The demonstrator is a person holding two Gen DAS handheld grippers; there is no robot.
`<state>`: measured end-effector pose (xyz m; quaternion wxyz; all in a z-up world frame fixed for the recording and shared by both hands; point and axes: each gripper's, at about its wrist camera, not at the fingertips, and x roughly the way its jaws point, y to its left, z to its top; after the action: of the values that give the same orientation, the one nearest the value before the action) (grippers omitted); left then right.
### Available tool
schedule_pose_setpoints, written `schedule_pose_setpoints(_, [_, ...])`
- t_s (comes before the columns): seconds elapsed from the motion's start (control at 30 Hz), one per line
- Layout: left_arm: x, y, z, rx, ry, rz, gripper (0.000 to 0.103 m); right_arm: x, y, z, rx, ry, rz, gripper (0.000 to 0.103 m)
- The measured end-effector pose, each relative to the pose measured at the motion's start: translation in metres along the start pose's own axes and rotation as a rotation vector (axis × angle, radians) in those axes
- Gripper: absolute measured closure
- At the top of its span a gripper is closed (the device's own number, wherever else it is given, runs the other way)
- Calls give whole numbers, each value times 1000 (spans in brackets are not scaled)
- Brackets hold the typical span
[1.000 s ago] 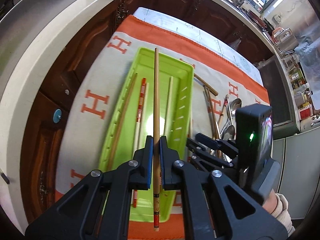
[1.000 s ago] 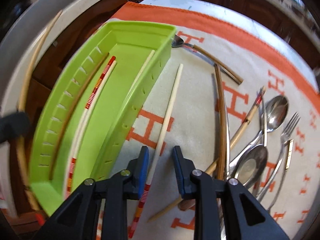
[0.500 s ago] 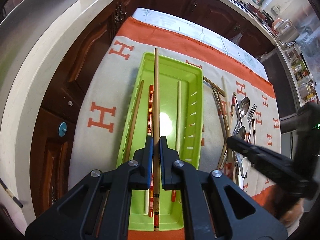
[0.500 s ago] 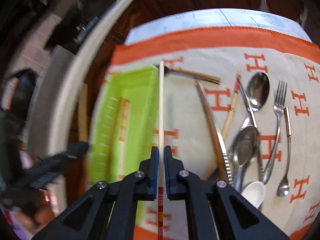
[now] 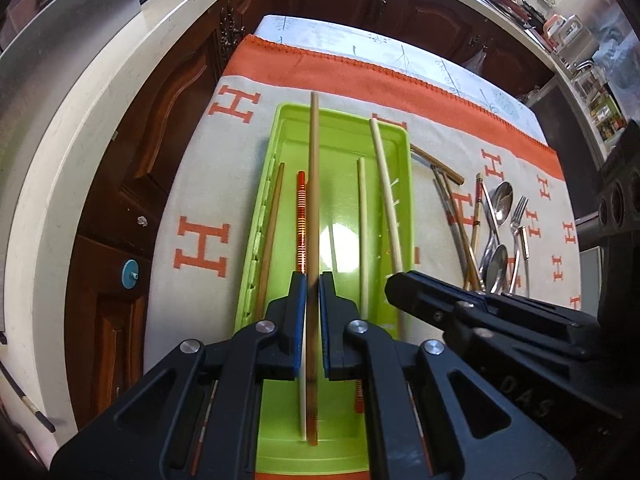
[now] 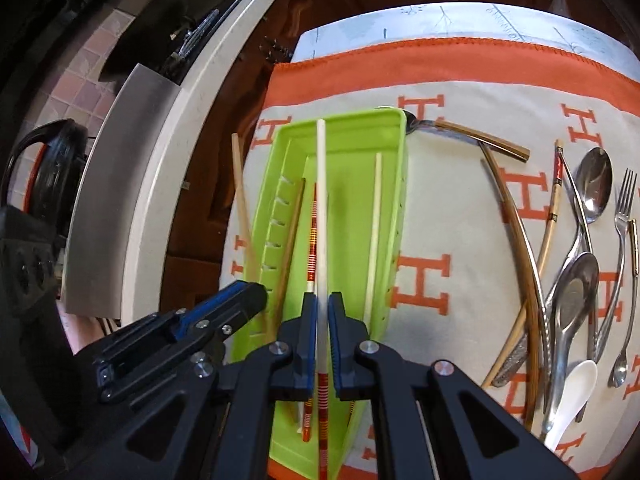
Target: Organize utensils
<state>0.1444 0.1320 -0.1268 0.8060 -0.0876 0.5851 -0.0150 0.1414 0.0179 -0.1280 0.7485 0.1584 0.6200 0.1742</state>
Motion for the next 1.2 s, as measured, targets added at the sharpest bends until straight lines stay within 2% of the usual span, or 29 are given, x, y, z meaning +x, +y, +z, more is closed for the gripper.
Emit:
schedule_pose_setpoints(0.13, [4, 2, -5, 8, 11, 20, 94, -3, 1, -6, -44, -11, -44, 96])
schedule_pose_setpoints(0.27, [4, -1, -15, 30, 6, 50, 67, -5, -5, -11, -63, -17, -74, 95])
schedule_pose_setpoints(0.37, [0, -3, -20, 36, -10, 50, 57, -11, -11, -17, -87, -32, -99, 95])
schedule_pose_setpoints(0.63, [-13, -9, -30, 45, -38, 53, 57, -27, -18, -35, -139, -71, -137, 95])
schedule_pose_setpoints(1.2, [-38, -42, -43, 93, -94, 63, 57, -49, -22, -50, -188, -108, -125, 95])
